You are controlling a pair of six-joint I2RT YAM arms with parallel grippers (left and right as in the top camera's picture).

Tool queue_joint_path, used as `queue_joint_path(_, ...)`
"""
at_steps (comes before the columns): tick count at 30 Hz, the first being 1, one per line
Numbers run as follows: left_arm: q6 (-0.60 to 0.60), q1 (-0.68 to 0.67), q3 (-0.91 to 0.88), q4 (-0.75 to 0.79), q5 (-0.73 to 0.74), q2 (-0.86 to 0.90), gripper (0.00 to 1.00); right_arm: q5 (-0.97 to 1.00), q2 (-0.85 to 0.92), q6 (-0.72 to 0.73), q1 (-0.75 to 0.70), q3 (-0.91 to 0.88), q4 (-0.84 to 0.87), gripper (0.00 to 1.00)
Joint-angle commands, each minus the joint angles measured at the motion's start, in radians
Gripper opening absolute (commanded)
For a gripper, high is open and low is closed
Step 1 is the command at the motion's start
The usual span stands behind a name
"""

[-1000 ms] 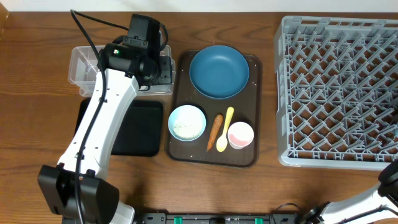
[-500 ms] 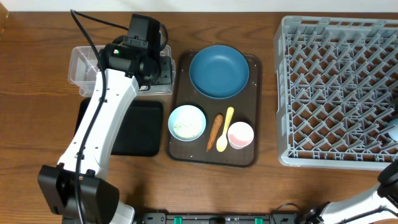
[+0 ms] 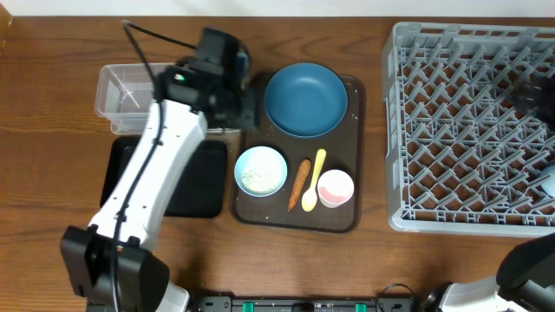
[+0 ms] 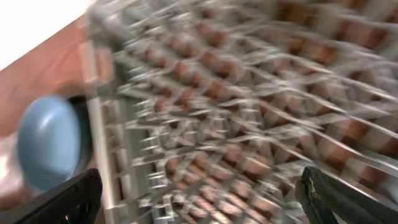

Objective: Sort waste into correct bins and load items into the dishwasher rack
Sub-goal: 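Grasp the pink cup on the tray with the left gripper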

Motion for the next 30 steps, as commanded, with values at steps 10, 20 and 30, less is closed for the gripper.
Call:
queue_joint_path(10, 0.011, -0.248, -0.161, 0.079, 0.016, 0.002, 0.65, 0.210, 0.006, -0.001, 0.333, -0.034, 0.008, 0.99)
queue_joint_path(20, 0.010, -0.390, -0.279, 0.249, 0.016, 0.023, 0.66, 0.224, 0.006, 0.000, 0.414, -0.034, 0.031, 0.99)
queue_joint_path(30, -0.006, -0.429, -0.299, 0.317, 0.016, 0.142, 0.45, 0.224, 0.006, -0.001, 0.414, -0.034, 0.030, 0.99)
